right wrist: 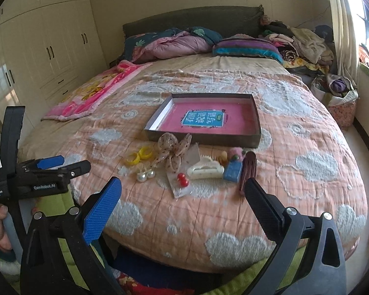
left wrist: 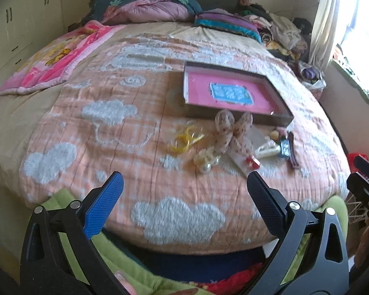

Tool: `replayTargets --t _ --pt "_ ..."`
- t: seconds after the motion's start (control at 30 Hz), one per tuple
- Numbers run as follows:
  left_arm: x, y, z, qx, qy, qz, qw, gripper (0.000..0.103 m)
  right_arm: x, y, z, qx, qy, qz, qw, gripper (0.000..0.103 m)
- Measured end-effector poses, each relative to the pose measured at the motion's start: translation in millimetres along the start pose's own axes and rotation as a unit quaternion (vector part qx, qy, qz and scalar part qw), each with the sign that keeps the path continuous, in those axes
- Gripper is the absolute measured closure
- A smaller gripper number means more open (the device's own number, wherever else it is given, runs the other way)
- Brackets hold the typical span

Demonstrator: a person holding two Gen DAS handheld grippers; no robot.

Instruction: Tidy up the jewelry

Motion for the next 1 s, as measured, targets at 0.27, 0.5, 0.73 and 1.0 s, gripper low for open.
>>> replayTargets --t 0.27,0.5,0.73,1.0 --pt "33 15 -27 0.033 -0.012 0.008 0.9993 0.009 19 22 -21 0.018 0.003 0.016 1.0 0.004" --pt "77 41 -42 0.046 -0.046 0.069 0.9955 0.009 47 64 -24 0.049 -0.011 0.053 0.997 0.004" --pt "125 46 -40 0.046 -0.082 0.092 0.9914 0.009 76 102 -17 0.067 -0.029 0.085 0.994 0.004" --pt "166 32 -32 0.036 -0.117 0.081 0.9892 0.021 118 116 16 0.062 -0.083 0.087 0.991 0.004"
Point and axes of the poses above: each gripper's, at about its wrist camera, not at the fingertips, and x roughly the way its jaws point, y to its right, z to its underside, the point moved 9 cm from there along x, roughly the way its jaws point, and after that the axes turned 13 degrees about z, right-handed, at the moved point
